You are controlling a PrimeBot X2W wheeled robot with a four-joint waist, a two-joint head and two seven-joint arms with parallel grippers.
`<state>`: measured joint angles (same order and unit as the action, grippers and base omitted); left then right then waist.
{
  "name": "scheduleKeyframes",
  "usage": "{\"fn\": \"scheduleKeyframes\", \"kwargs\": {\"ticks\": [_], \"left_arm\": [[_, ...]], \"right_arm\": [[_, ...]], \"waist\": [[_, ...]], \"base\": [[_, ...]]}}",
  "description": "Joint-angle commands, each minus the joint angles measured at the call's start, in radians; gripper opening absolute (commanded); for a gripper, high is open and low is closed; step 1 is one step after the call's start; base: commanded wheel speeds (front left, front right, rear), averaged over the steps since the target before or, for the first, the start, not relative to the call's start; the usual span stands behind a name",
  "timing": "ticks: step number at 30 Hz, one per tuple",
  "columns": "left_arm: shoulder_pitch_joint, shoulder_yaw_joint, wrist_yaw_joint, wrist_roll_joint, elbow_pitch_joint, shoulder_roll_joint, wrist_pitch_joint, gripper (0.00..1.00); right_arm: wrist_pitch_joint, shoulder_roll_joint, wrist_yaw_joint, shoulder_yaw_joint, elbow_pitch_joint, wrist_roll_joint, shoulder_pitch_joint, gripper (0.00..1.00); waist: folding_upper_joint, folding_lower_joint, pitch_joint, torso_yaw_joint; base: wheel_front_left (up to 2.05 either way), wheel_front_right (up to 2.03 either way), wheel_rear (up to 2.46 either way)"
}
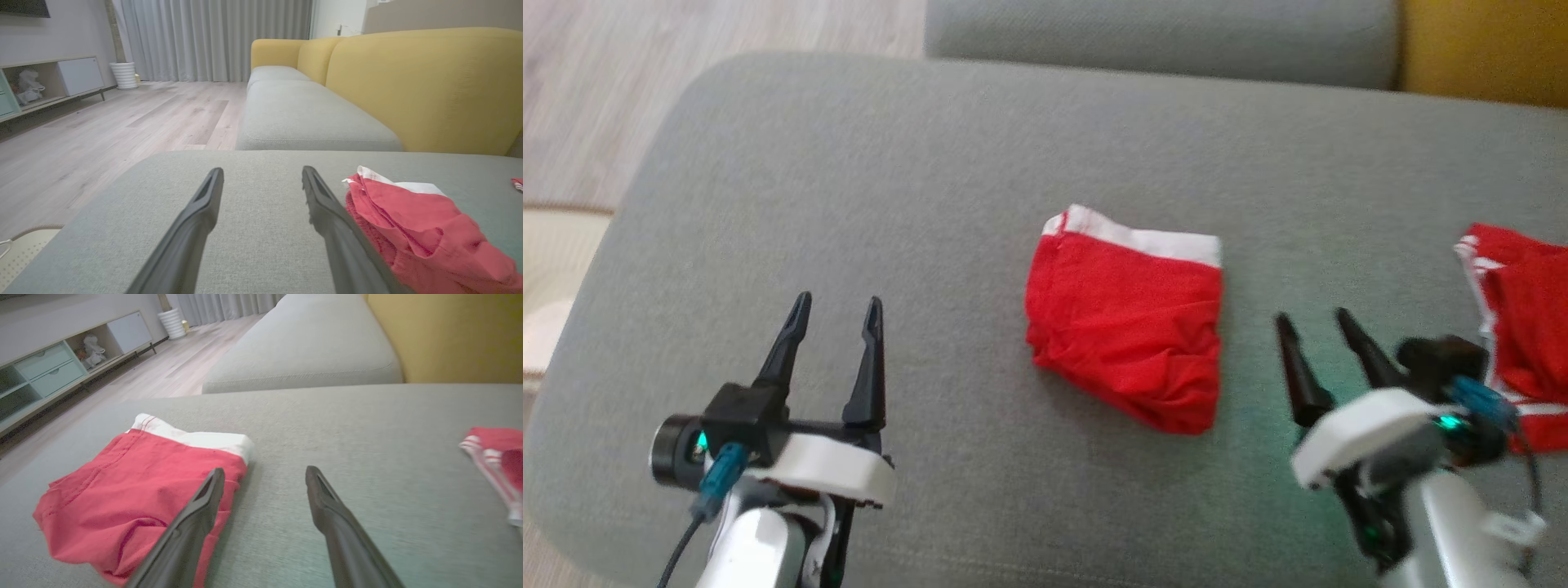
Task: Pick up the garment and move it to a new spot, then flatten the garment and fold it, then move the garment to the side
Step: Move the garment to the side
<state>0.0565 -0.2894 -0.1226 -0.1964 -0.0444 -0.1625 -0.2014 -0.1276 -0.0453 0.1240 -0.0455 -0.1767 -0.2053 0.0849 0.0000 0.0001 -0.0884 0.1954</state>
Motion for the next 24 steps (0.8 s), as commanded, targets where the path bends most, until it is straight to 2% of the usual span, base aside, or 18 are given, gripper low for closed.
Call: {"fn": "scheduleKeyframes", "kwargs": {"ticks": [1,10,15,16,17,18,19,24], "left_arm": [[0.053,0.028,0.004,-0.003,0.019,-0.002,-0.015,1.00],[0.081,0.020,0.009,-0.013,-0.031,0.020,-0.044,1.00],[0.091,0.018,0.012,-0.014,-0.041,0.023,-0.050,1.00],[0.092,0.018,0.012,-0.015,-0.042,0.024,-0.051,1.00],[0.093,0.018,0.012,-0.015,-0.044,0.024,-0.052,1.00],[0.093,0.017,0.012,-0.015,-0.046,0.024,-0.053,1.00],[0.094,0.017,0.013,-0.015,-0.047,0.024,-0.054,1.00],[0.089,0.020,0.008,-0.017,-0.049,0.024,-0.056,1.00]], "right_arm": [[0.019,-0.005,0.007,-0.048,-0.004,-0.016,0.061,1.00],[0.014,-0.005,0.007,-0.248,-0.323,-0.216,0.159,1.00],[0.024,-0.005,0.007,-0.329,-0.420,-0.299,0.197,1.00],[0.035,-0.005,0.007,-0.341,-0.432,-0.307,0.207,0.84],[0.043,-0.005,0.007,-0.353,-0.444,-0.320,0.216,0.46],[0.051,-0.005,0.007,-0.362,-0.459,-0.318,0.226,0.20],[0.059,-0.005,0.007,-0.369,-0.470,-0.322,0.235,0.00],[0.091,-0.005,0.007,-0.395,-0.501,-0.326,0.271,0.00]], "waist": [[0.0000,-0.0001,-0.037,0.033],[0.0000,-0.0001,-0.060,0.042],[0.0000,-0.0001,-0.067,0.022],[0.0000,-0.0001,-0.068,0.017],[0.0000,-0.0001,-0.069,0.012],[0.0000,-0.0001,-0.069,0.008],[0.0000,-0.0001,-0.069,0.005],[0.0000,-0.0001,-0.065,-0.023]], "base": [[0.00,0.00,0.00],[0.00,0.00,0.00],[0.00,0.00,0.00],[0.00,0.00,0.00],[0.00,0.00,0.00],[0.00,0.00,0.00],[0.00,0.00,0.00],[0.00,0.00,0.00]]}}
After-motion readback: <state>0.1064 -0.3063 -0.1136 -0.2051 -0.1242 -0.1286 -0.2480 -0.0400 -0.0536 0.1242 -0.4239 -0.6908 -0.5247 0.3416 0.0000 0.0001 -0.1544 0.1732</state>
